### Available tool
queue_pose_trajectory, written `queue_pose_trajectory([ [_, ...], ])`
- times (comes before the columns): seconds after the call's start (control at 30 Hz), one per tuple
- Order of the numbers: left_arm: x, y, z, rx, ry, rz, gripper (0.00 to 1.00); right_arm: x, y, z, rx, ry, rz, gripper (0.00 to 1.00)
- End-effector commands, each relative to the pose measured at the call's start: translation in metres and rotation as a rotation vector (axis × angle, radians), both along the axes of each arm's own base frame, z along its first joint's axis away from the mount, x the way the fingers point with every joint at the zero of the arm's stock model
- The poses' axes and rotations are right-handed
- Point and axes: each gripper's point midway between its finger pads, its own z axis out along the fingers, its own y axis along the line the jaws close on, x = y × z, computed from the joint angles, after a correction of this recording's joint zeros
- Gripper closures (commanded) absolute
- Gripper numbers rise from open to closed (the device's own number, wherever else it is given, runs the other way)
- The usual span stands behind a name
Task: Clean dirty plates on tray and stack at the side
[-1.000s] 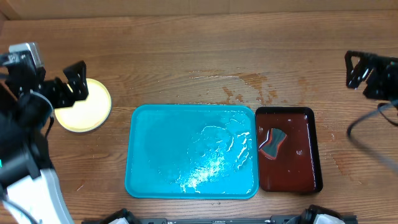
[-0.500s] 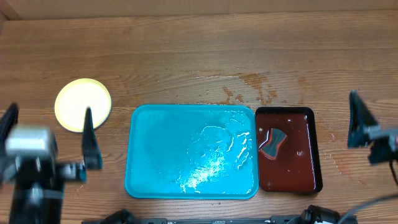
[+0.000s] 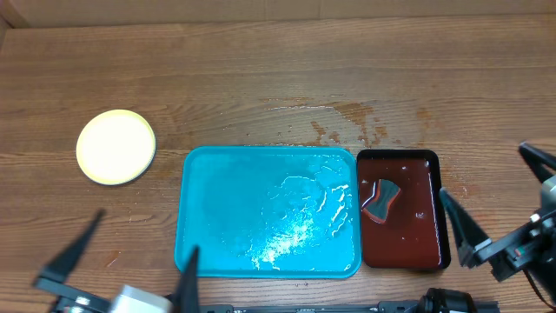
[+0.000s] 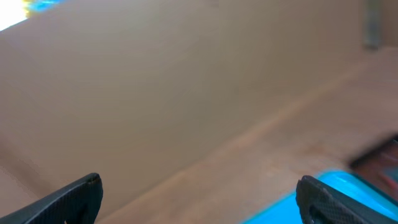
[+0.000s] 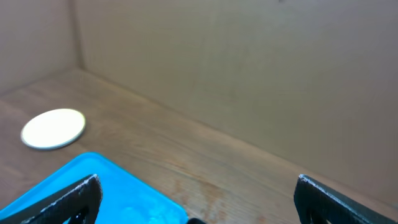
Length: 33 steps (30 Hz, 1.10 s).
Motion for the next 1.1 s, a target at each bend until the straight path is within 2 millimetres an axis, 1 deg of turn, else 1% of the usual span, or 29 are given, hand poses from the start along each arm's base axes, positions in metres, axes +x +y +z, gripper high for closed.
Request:
queue_pose_trajectory([
  [0.0,-0.029,-0.031,-0.007,0.094,-0.016,-0.218,0.01,-0.011,0.012,0.002,-0.018,-0.016,0.086,0.00],
  [0.07,-0.053,-0.043,-0.013,0.143,-0.016,-0.320,0.00,-0.016,0.017,0.000,-0.033,-0.009,0.124,0.00],
  [0.1,-0.065,-0.047,-0.012,0.150,-0.022,-0.351,0.01,-0.020,0.019,-0.001,-0.038,-0.008,0.141,0.00],
  [0.17,-0.089,-0.050,-0.007,0.159,-0.049,-0.397,0.00,-0.029,0.023,0.000,-0.050,-0.011,0.178,0.00],
  [0.2,-0.109,-0.052,-0.002,0.172,-0.084,-0.433,0.01,-0.038,0.028,0.001,-0.065,-0.019,0.217,0.00],
  [0.27,-0.132,-0.052,0.003,0.183,-0.126,-0.471,0.01,-0.052,0.032,0.003,-0.075,-0.025,0.260,0.00],
  [0.33,-0.155,-0.047,0.007,0.192,-0.170,-0.491,0.00,-0.064,0.033,0.007,-0.075,-0.033,0.283,0.00],
  [0.4,-0.172,-0.045,0.008,0.195,-0.195,-0.523,0.01,-0.074,0.034,0.010,-0.080,-0.044,0.300,0.00],
  [0.47,-0.186,-0.040,0.013,0.170,-0.218,-0.547,0.00,-0.084,0.035,0.013,-0.088,-0.060,0.316,0.00],
  [0.53,-0.192,-0.036,0.015,0.167,-0.234,-0.569,0.01,-0.091,0.034,0.016,-0.091,-0.070,0.322,0.00],
  [0.63,-0.193,-0.032,0.014,0.159,-0.229,-0.590,0.01,-0.092,0.034,0.018,-0.088,-0.075,0.320,0.00],
  [1.07,-0.190,-0.029,0.015,0.163,-0.231,-0.566,0.01,-0.094,0.034,0.010,-0.086,-0.037,0.321,0.00],
])
